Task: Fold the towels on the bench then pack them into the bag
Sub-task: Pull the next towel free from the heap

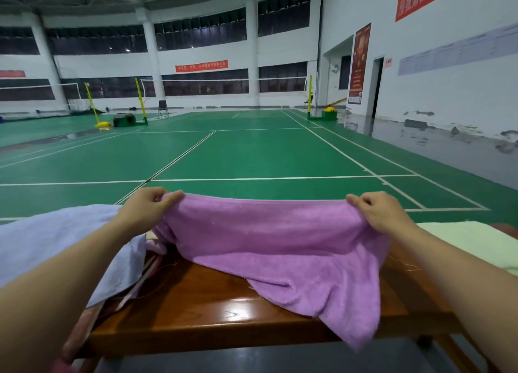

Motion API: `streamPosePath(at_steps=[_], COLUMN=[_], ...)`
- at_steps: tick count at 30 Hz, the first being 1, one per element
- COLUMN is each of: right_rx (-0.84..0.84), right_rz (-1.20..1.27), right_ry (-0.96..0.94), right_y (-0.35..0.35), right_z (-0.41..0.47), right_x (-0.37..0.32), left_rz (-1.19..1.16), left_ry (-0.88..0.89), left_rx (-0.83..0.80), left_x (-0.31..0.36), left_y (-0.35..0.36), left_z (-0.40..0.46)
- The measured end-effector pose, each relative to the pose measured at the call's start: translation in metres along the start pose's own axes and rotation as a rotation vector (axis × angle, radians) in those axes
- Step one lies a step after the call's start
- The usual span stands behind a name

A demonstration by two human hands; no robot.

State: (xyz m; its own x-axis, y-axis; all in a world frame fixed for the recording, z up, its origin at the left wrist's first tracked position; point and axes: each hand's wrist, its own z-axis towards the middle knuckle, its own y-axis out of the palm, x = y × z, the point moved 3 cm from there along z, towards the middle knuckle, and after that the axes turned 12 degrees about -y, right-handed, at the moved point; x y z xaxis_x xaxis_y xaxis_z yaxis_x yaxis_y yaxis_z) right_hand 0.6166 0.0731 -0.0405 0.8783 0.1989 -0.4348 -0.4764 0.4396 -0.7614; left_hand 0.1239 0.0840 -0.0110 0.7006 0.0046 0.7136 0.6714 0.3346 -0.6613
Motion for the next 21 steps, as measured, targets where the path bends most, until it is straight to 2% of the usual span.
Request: streamPosePath(at_steps=[3, 6, 9, 12, 15, 18, 21], right_rx=[0.153, 0.36, 0.498, 0.548, 0.515, 0.386, 0.246], right_rz=[0.052, 0.154, 0.253, 0.26, 0.247, 0.169, 0.058], right_ry=[0.092, 0.272, 0.437, 0.503, 0.46, 0.323, 0.192], right_y=[-0.013, -0.024, -0.028, -0.033, -0.032, -0.022, -0.018], right_z=[0.008, 0.015, 0.011, -0.002, -0.01, -0.012, -0.012], right_x=[0.007, 0.011, 0.022, 0.03, 0.029, 0.023, 0.009], left_rz=[0.09, 0.167, 0.093, -0.015, -0.124, -0.168, -0.137], left_ry=[0.022, 0.025, -0.039, -0.159, -0.164, -0.084, -0.085], left_rx=[-0.063, -0.147, -0.268, -0.33, -0.228, -0.009, 0.227], left_x=[0.003, 0.008, 0.006, -0.01, -0.013, 0.0, 0.02], left_y=[0.004, 0.013, 0.022, 0.024, 0.019, 0.007, -0.003], left_z=[-0.003, -0.005, -0.01, -0.013, -0.013, -0.008, -0.002])
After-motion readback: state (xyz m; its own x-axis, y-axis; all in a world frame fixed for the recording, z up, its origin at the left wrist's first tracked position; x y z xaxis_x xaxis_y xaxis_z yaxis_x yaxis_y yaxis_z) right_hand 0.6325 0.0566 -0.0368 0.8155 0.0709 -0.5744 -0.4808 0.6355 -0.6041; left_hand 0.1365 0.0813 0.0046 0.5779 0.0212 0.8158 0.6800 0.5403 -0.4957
